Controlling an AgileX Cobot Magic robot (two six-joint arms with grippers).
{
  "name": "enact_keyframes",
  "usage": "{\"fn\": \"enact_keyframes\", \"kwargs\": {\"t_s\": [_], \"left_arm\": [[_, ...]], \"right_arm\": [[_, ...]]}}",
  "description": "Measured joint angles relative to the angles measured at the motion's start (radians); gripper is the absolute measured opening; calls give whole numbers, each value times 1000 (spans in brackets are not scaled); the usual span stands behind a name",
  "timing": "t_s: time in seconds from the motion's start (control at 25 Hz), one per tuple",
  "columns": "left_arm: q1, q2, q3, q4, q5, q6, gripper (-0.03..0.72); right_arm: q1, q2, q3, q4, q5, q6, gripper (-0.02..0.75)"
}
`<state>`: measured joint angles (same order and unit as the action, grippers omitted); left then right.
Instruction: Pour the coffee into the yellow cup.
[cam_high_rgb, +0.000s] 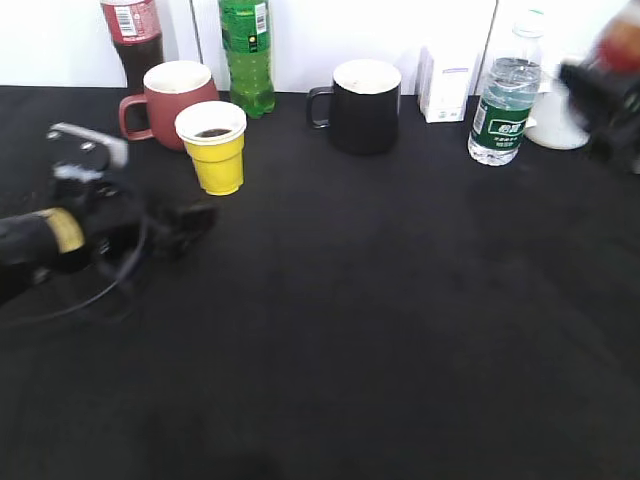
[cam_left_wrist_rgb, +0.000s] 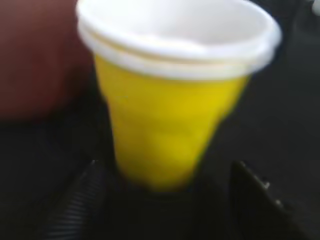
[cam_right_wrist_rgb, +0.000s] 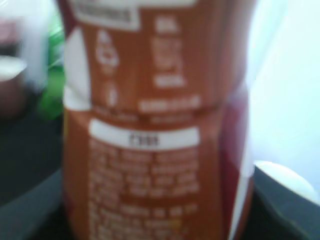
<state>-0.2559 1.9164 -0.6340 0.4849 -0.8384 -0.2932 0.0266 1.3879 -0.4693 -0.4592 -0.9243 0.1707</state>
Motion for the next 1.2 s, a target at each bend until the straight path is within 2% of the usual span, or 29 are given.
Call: {"fn": "enact_keyframes", "kwargs": {"t_s": [0.08, 0.16, 0.24, 0.36, 0.48, 0.76, 0.84, 1.0, 1.12, 1.2], "left_arm": [[-1, -107, 72, 43, 1, -1, 591], [-1, -221, 103, 63, 4, -3, 586], [-1, -319, 107, 107, 9, -39, 585], [-1, -409, 107, 219, 9, -124, 583], [-1, -429, 107, 234, 9, -132, 582], [-1, -430, 107, 242, 9, -134, 571], [-1, -430, 107, 242, 9, -134, 571], [-1, -430, 107, 244, 40, -168, 571], [-1, -430, 107, 256, 274, -332, 571], [-19, -430, 76, 279, 432, -496, 571]], "right_arm": [[0, 64, 0, 191, -10, 0, 528], [0, 180, 0, 272, -43, -15, 528], [0, 327, -2, 289, -160, -58, 528], [0, 514, -52, 308, -201, -95, 528], [0, 601, -100, 310, -195, -108, 527], [0, 612, -116, 310, -161, -128, 540], [0, 609, -107, 310, -84, -96, 610], [0, 488, -35, 312, 32, -77, 629], [0, 349, -17, 312, 258, -71, 629], [0, 233, -78, 312, 573, -63, 617]]}}
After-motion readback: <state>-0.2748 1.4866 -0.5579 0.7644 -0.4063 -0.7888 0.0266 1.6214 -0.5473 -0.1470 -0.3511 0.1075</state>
